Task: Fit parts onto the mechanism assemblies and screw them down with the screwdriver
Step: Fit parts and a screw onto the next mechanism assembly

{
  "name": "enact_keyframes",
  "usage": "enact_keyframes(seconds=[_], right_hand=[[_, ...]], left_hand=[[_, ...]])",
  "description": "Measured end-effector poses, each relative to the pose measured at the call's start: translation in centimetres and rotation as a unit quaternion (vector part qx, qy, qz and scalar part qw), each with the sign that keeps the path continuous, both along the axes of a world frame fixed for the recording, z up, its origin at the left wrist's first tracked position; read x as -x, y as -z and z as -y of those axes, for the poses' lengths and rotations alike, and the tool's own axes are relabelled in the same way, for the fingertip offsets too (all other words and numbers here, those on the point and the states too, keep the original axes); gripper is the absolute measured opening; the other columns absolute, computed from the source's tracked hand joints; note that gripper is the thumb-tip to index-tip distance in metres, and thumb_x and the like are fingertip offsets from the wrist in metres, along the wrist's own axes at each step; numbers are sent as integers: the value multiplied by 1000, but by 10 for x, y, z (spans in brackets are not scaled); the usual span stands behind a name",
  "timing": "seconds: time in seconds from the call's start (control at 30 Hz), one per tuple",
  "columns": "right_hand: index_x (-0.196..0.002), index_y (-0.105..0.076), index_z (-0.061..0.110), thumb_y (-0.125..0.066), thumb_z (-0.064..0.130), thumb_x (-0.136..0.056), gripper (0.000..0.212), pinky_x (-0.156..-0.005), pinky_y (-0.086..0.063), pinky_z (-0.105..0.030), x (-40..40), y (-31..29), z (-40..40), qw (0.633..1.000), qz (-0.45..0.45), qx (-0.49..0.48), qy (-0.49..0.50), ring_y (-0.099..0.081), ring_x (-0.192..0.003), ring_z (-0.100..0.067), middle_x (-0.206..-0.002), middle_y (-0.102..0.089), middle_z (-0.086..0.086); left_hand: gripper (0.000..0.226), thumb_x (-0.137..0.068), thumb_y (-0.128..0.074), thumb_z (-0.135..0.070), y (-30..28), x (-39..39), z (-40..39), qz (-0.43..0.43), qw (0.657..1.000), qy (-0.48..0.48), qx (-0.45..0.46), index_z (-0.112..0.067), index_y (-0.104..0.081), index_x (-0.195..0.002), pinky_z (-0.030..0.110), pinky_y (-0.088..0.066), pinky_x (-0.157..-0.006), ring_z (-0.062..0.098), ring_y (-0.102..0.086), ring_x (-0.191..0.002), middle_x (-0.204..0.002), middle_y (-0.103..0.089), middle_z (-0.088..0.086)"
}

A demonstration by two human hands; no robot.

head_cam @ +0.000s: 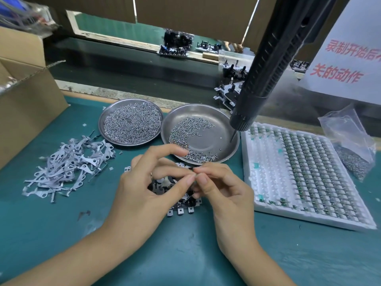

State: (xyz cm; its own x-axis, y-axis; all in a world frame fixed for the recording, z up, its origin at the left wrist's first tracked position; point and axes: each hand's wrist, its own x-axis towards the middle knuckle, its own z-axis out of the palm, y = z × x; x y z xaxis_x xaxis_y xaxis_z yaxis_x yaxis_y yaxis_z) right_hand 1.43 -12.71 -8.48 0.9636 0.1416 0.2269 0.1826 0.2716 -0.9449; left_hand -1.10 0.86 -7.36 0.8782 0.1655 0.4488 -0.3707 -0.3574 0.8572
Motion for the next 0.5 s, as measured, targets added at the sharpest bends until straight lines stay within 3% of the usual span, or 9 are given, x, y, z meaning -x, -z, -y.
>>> enact_keyframes(seconds=[0.13,0.27,0.4,0.5], right_hand=[[-80,-76,20,-67,9,-77,15,-59,-48,-19,2,1,-1,1000,10,1,21,-60,-70,-11,-84,-64,4],[-78,-76,24,-67,12,-78,15,-58,-48,-19,2,2,-1,999,13,19,27,-60,-68,-10,-82,-65,6],[-79,-75,29,-70,20,-79,10,-60,-49,-24,0,0,3,996,47,60,37,-61,-69,-12,-82,-64,7],[-81,-74,31,-66,28,-79,9,-62,-49,-29,1,1,3,990,75,102,66,-62,-74,-15,-83,-63,8]], left_hand=[[33,-78,-67,-45,-1,2,3,20,999,-31,-34,-53,-51,-106,47,-49,-80,28,-61,-96,-83,-69,-29],[32,-77,-67,-48,-1,2,3,13,999,-34,-37,-53,-52,-105,37,-47,-82,25,-62,-97,-82,-69,-30],[32,-77,-68,-46,-2,1,0,-7,1000,-1,-11,-49,-55,-106,52,-49,-81,24,-60,-99,-81,-72,-22],[30,-79,-65,-44,-5,1,-1,17,998,-8,-56,-48,-55,-107,53,-49,-78,19,-60,-97,-83,-69,-29]])
